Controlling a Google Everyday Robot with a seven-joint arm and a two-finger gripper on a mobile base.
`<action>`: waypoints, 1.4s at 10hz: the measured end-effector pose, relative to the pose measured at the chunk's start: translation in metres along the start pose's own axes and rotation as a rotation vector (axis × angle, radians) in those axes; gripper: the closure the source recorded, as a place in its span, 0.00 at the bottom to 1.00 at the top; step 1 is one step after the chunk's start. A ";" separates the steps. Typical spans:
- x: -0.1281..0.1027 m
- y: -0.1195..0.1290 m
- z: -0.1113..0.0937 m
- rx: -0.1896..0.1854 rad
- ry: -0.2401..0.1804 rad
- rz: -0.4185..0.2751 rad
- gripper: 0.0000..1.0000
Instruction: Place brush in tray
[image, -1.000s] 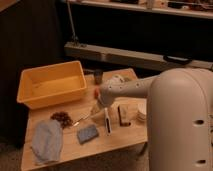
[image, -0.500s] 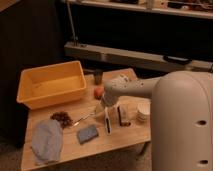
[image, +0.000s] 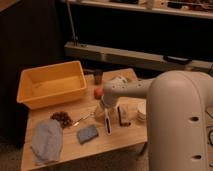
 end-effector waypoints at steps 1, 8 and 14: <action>0.001 -0.001 0.001 0.001 0.002 0.005 0.44; 0.003 -0.010 0.007 0.020 0.016 0.030 0.50; 0.004 -0.013 0.006 0.025 0.017 0.026 0.71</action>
